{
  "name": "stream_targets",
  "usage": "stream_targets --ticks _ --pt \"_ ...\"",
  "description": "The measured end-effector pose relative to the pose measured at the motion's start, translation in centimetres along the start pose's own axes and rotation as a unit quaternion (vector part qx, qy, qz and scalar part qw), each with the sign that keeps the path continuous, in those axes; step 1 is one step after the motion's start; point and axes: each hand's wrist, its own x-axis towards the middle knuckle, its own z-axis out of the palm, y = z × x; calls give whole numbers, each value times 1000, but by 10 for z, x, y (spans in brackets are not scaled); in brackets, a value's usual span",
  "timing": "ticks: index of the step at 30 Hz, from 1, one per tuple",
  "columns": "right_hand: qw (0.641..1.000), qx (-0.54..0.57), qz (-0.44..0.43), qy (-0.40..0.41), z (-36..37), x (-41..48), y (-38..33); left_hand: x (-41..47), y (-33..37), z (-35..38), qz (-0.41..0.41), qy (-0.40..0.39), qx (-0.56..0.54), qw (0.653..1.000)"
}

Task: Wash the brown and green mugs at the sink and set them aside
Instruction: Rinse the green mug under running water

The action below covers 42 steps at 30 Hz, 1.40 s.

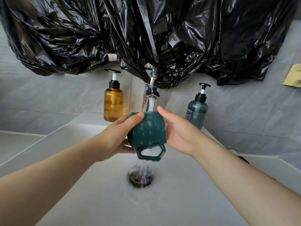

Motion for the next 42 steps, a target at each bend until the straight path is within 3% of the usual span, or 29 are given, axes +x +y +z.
stream_targets --ticks 4,8,11,15,21,24,27,30,34,40,42 --pt "992 -105 -42 54 -7 5 3 -2 3 -2 -27 14 -15 999" --pt "994 -1 -10 108 -15 8 4 -4 6 -2 2 -6 -10 1000" --pt "995 67 5 69 -14 7 3 -3 7 -5 0 6 4 1000" --pt "1000 0 -16 -1 -11 2 5 -3 10 -8 -28 34 -33 998" --pt "997 -67 -25 26 -10 0 4 -6 10 -1 -52 27 -79 995" --pt "998 -10 -19 57 -5 2 3 -9 10 1 -33 -10 -21 999" --pt "1000 22 1 9 -5 1 -1 -8 11 2 -44 7 -20 999" --pt "995 -96 4 -17 -8 0 -3 -7 11 4 -79 28 -51 995" --pt "965 -236 26 114 -3 5 10 -7 8 6 -79 47 -65 994" --pt "991 -8 58 125 5 2 9 -5 5 1 -26 47 -48 997" --pt "987 16 86 132 0 -1 7 -4 4 3 -3 49 -36 998"
